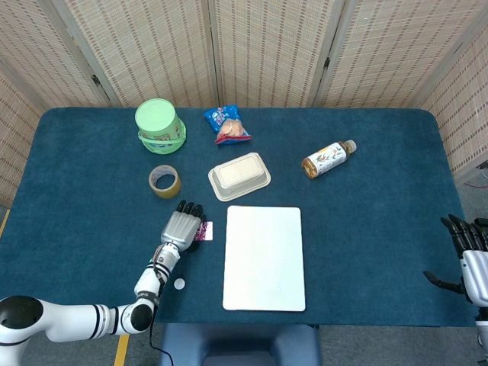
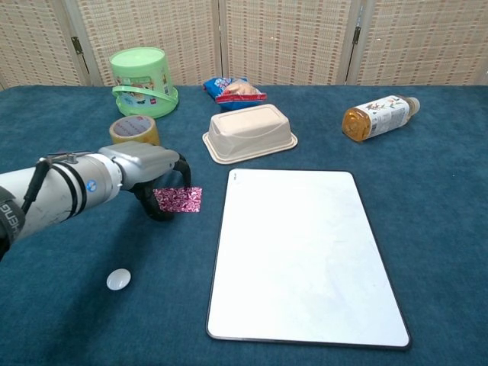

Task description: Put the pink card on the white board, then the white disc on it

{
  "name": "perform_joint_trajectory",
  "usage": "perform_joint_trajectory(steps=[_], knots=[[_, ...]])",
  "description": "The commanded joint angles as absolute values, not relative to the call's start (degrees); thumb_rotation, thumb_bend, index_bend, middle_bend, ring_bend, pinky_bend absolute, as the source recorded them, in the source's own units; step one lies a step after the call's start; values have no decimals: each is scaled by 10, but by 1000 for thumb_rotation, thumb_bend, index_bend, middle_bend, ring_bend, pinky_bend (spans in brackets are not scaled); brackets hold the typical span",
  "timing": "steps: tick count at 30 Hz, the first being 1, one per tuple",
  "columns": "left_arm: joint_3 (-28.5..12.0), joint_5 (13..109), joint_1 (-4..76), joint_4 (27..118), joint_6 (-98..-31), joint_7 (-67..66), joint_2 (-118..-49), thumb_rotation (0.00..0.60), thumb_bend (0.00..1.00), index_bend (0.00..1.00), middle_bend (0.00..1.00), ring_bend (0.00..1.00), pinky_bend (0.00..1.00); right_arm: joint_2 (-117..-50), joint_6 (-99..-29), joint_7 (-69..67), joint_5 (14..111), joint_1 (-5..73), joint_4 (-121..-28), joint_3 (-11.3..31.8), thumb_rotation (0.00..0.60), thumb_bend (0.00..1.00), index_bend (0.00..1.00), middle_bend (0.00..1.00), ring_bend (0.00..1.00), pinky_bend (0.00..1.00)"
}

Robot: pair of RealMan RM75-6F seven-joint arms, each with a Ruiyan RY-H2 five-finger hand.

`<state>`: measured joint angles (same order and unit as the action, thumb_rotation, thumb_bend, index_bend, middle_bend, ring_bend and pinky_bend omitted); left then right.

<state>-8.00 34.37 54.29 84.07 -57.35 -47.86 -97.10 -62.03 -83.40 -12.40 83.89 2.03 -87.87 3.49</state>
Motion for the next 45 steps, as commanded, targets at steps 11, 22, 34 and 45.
perform_joint_trajectory(steps=[11, 22, 34, 45], knots=[[-75, 346, 544, 824, -575, -470, -978, 600, 358, 318, 118, 97, 0, -621, -835, -125, 839, 18, -878, 34, 600, 153, 76, 65, 63, 36], [-70, 376, 538, 832, -581, -453, -973, 600, 358, 371, 118, 106, 0, -620, -837, -124, 840, 17, -880, 34, 600, 153, 76, 65, 62, 36], [-75, 441, 541, 894, -590, -439, -944, 600, 359, 372, 118, 106, 0, -618, -838, -118, 841, 17, -885, 35, 600, 153, 76, 65, 63, 36], [-79, 484, 579, 936, -577, -470, -963, 600, 358, 372, 118, 103, 0, -616, -838, -114, 838, 15, -890, 35, 600, 152, 76, 65, 63, 36]])
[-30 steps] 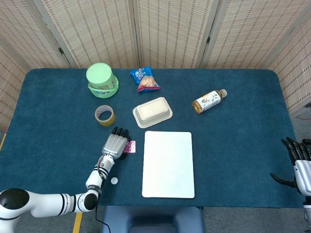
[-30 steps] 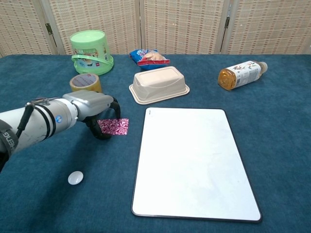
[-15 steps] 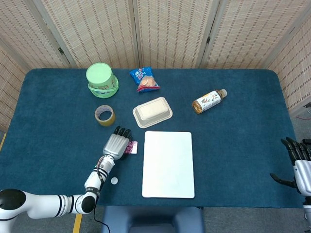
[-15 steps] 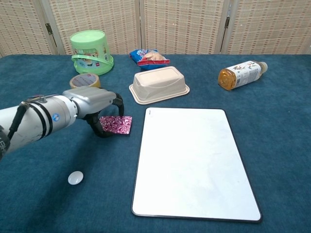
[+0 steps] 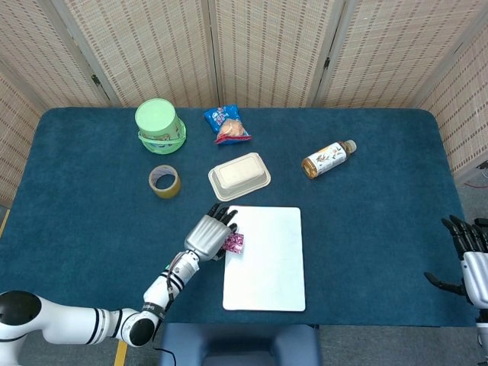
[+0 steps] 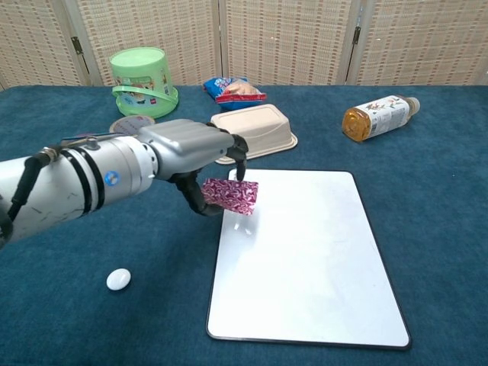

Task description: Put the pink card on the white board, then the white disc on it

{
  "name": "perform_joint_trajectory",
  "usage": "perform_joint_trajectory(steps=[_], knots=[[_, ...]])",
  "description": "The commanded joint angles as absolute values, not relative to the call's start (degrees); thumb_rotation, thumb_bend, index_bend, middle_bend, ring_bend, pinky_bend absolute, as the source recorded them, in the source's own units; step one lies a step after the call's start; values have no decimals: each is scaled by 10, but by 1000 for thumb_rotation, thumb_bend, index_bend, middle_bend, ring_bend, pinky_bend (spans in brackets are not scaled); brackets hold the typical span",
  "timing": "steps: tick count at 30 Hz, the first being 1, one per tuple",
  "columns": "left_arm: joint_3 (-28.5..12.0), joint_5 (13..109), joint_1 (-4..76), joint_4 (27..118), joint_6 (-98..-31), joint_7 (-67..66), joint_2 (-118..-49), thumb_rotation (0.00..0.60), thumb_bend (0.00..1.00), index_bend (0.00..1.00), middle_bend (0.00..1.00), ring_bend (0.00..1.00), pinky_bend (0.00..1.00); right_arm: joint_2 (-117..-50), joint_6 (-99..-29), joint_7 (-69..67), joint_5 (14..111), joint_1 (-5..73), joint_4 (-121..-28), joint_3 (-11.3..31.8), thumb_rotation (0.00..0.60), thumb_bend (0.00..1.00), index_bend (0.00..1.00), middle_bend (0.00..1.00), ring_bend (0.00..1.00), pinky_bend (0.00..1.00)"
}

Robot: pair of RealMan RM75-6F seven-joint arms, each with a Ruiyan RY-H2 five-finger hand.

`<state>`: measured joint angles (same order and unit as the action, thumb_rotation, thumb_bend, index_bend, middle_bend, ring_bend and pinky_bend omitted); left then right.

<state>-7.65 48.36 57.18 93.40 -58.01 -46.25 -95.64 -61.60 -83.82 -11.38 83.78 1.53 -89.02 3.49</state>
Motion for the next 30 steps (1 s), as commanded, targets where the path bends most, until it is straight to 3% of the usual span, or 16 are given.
perform_joint_trajectory(steps=[1, 13, 20, 30], knots=[[-80, 483, 584, 937, -576, -475, -968, 600, 358, 372, 118, 103, 0, -616, -838, -114, 837, 15, -891, 35, 600, 152, 76, 65, 63, 36], [-86, 444, 630, 894, -565, -526, -1027, 600, 358, 350, 118, 98, 0, -615, -836, -114, 833, 14, -891, 36, 600, 153, 76, 66, 64, 36], [-91, 434, 639, 889, -569, -528, -1036, 600, 342, 180, 118, 88, 0, -613, -834, -112, 833, 16, -893, 37, 600, 153, 76, 65, 65, 36], [-55, 519, 596, 945, -599, -469, -976, 600, 342, 283, 118, 90, 0, -612, -834, -107, 835, 17, -899, 37, 600, 153, 76, 65, 65, 36]])
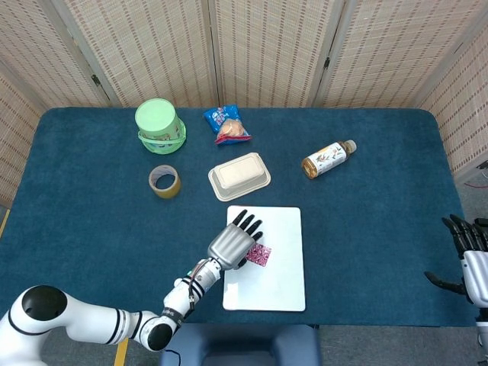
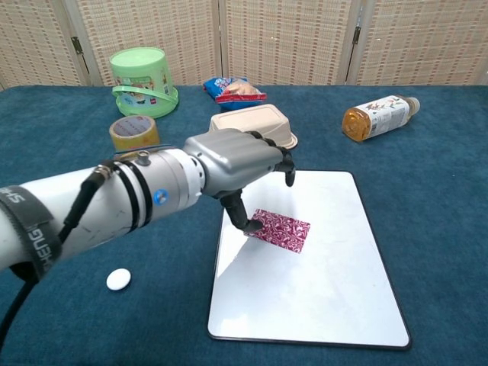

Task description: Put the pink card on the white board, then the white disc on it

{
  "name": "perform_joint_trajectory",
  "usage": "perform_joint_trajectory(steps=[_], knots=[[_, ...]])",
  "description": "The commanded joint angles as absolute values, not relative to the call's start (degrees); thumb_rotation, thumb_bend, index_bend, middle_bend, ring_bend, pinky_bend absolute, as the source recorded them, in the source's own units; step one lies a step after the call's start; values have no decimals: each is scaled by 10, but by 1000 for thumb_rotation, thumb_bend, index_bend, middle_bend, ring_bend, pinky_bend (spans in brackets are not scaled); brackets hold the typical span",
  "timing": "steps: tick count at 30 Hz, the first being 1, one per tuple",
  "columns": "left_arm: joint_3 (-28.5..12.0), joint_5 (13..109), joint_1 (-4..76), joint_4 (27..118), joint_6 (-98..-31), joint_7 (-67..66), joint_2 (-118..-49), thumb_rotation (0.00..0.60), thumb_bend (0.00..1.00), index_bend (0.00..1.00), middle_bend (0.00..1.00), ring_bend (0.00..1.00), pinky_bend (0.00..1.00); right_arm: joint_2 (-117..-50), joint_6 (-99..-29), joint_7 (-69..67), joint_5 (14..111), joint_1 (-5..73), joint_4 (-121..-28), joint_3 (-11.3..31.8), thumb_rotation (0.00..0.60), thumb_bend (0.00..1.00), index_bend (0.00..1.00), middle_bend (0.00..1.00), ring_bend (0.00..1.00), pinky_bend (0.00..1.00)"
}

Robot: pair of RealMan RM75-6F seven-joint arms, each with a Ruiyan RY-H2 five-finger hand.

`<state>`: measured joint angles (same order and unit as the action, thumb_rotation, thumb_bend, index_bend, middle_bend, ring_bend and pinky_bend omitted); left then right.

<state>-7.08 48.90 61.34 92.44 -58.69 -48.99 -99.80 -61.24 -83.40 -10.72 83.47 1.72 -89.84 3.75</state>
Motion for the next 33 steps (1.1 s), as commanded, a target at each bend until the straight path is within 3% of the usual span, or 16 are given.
perform_joint_trajectory(steps=[1, 17, 33], knots=[[-49, 530, 590, 952, -603, -462, -968, 600, 342, 291, 118, 90, 0, -613, -835, -106, 836, 17, -899, 37, 600, 153, 76, 65, 65, 36], [83, 764, 465, 982, -691, -363, -870, 600, 343, 363, 128, 115, 0, -613, -840, -103, 846, 18, -904, 36, 600, 152, 75, 66, 65, 36], [122, 829, 384, 948, -694, -333, -844, 600, 349, 387, 132, 116, 0, -616, -841, -99, 855, 24, -907, 35, 600, 153, 76, 65, 66, 36]])
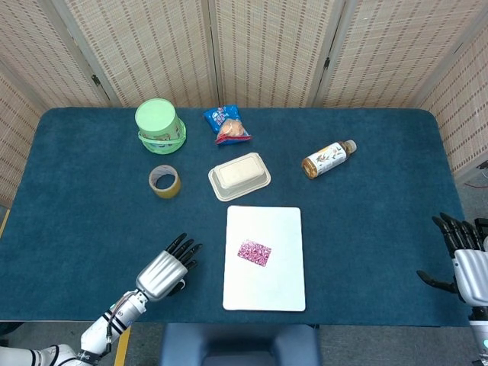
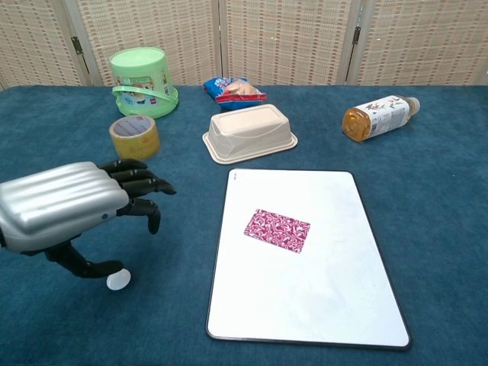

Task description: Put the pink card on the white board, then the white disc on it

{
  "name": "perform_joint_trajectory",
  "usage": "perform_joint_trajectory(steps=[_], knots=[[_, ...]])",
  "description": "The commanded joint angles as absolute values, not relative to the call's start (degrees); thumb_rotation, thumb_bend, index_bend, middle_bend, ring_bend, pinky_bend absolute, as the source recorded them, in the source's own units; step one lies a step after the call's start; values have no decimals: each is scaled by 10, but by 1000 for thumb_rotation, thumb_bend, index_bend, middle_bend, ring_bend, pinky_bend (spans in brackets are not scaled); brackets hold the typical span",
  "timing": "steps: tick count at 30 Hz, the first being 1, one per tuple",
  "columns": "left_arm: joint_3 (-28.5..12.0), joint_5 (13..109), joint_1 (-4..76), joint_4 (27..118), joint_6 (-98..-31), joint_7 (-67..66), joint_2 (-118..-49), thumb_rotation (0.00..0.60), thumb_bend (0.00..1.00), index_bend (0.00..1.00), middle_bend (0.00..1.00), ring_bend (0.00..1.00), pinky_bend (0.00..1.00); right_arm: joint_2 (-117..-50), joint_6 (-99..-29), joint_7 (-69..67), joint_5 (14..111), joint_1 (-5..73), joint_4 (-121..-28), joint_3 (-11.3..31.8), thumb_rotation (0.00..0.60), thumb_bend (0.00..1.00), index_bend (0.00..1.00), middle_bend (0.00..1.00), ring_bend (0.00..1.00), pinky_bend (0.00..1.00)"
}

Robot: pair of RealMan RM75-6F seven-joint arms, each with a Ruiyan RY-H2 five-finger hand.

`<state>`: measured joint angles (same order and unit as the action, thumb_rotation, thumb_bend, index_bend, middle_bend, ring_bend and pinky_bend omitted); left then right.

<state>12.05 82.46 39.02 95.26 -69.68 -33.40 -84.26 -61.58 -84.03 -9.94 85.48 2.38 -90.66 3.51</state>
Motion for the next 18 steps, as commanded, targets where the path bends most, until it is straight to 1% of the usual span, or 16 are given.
perform_joint_trajectory(steps=[1, 8, 18], knots=[[122, 830, 381, 945, -692, -334, -845, 600, 349, 388, 132, 116, 0, -615, -841, -99, 855, 23, -907, 35, 600, 153, 76, 65, 66, 36], [122, 843, 358, 931, -683, -328, -848, 600, 349, 396, 132, 116, 0, -615, -842, -98, 854, 22, -909, 34, 600, 153, 76, 65, 65, 36], [110, 851, 340, 906, -661, -320, -862, 600, 349, 418, 132, 116, 0, -613, -846, -95, 855, 21, -913, 33, 600, 153, 76, 65, 64, 36]])
